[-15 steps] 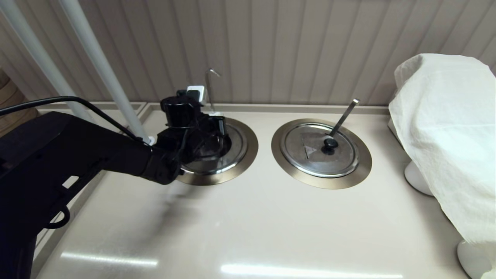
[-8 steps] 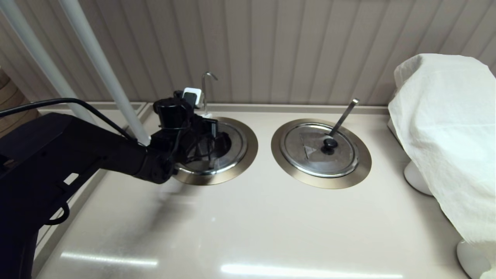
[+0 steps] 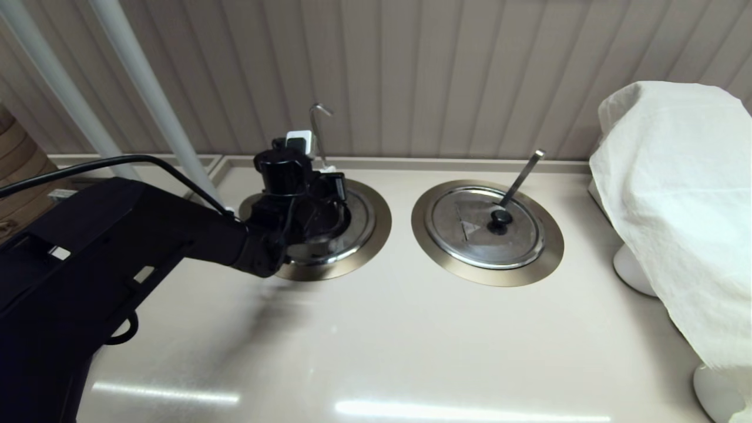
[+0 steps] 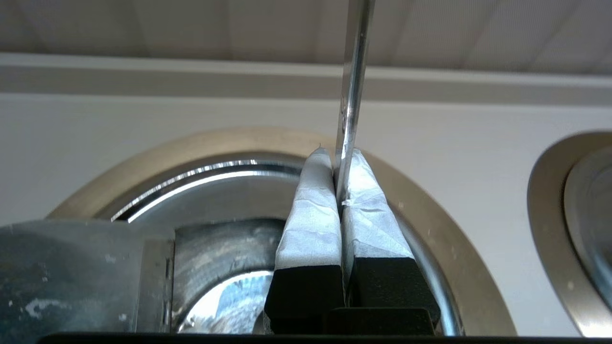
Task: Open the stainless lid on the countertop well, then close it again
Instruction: Stir with a spoon
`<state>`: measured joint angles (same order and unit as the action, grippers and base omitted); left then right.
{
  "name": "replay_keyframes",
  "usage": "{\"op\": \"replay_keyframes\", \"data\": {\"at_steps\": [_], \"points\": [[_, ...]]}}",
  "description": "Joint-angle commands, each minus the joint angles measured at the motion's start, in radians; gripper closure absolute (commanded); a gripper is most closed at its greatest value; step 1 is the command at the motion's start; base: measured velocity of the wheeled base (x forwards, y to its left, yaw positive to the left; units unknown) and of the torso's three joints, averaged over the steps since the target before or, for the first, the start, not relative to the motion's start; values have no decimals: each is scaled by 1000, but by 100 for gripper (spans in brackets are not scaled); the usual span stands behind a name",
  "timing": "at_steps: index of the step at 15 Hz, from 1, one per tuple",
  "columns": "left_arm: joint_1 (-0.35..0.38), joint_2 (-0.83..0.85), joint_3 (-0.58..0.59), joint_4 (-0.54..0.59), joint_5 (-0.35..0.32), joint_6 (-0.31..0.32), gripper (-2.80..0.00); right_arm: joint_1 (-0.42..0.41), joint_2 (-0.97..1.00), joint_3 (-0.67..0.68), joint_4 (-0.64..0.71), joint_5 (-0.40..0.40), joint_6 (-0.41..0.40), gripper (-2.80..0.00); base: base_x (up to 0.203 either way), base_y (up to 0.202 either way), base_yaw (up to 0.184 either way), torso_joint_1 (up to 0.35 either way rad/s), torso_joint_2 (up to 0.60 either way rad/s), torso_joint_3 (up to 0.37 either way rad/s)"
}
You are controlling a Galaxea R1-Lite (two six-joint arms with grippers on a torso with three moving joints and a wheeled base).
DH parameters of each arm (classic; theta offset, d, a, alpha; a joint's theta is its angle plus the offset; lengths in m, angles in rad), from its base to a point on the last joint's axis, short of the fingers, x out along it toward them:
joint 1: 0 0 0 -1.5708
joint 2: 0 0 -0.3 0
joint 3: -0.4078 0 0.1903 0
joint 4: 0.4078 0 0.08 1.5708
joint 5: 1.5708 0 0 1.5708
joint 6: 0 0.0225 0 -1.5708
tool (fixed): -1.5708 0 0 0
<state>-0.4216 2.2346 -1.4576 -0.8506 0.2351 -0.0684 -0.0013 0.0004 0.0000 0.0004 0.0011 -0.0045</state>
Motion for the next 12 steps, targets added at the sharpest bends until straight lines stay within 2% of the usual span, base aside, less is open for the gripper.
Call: {"op": "replay_keyframes", "data": {"at_steps": [1,3,5,8,10,12], "points": [[2,-39,46,27,-3,12,0,1,0,0,0,0,0,-280,0,0,0,0,0,0],[28,-90,92,89,-31,45,0,1,0,0,0,0,0,-280,0,0,0,0,0,0],[63,-80,94,86,-31,101,0,0,0,0,0,0,0,-280,0,0,0,0,0,0],[73,-36,37,48,-26,99,0,1,1,0,0,0,0,-280,0,0,0,0,0,0],[62,3,3,-25,-16,97,0,0,1,0,0,0,0,-280,0,0,0,0,0,0],[33,37,-41,-42,28,88,0,1,1,0,0,0,0,-280,0,0,0,0,0,0]]}}
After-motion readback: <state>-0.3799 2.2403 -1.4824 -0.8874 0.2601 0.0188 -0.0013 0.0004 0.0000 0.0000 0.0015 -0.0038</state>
